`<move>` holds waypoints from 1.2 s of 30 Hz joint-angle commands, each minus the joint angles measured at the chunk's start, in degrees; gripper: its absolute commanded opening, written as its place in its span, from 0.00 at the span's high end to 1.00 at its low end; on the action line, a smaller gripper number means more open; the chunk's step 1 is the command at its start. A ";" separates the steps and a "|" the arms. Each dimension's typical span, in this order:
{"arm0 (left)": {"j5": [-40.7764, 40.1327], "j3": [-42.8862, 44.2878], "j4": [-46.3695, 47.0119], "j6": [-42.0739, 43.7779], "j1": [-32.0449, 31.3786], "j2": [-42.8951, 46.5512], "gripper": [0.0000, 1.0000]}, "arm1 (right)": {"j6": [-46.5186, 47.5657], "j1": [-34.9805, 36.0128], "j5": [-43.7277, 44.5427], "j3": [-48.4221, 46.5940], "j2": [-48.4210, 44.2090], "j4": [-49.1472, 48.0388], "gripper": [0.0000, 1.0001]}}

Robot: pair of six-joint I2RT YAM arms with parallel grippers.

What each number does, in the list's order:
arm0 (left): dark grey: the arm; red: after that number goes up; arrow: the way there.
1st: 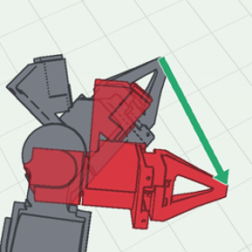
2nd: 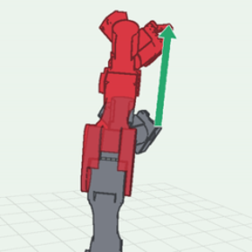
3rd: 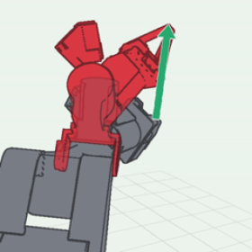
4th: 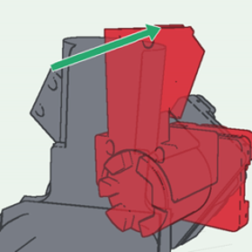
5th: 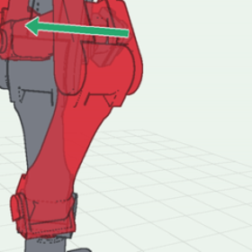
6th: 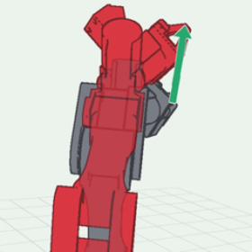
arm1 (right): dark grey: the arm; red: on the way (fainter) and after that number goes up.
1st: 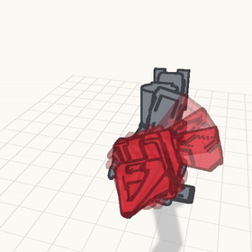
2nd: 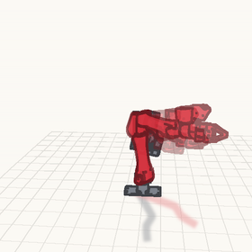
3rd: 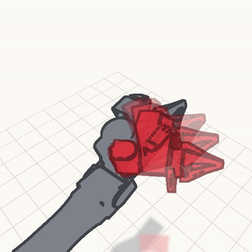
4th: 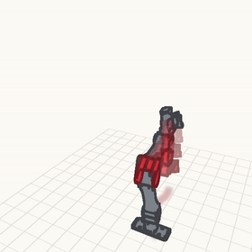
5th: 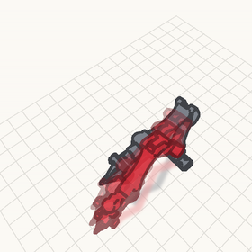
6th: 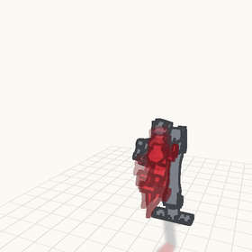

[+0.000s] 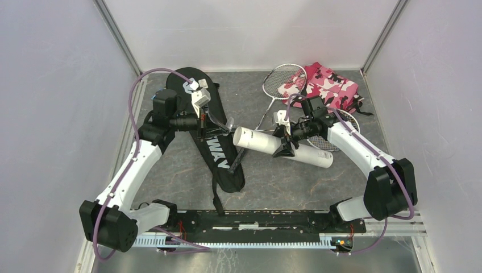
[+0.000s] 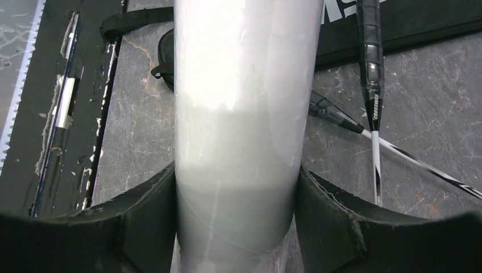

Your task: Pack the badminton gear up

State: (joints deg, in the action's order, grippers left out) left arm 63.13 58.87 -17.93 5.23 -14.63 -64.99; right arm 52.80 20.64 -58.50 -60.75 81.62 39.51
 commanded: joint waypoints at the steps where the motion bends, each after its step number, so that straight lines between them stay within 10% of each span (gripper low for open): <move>1: -0.36 -1.23 2.38 -1.44 -2.51 1.53 0.98 | -0.91 0.62 -2.46 -2.51 0.29 -1.78 0.63; 36: -2.60 -5.83 11.61 -8.63 -6.14 -0.13 0.98 | -4.06 1.45 -2.26 -1.13 0.01 -4.60 0.63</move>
State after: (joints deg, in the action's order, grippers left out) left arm 60.10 54.33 -11.77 1.52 -20.51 -64.99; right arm 47.94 21.74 -58.24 -60.75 81.84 35.64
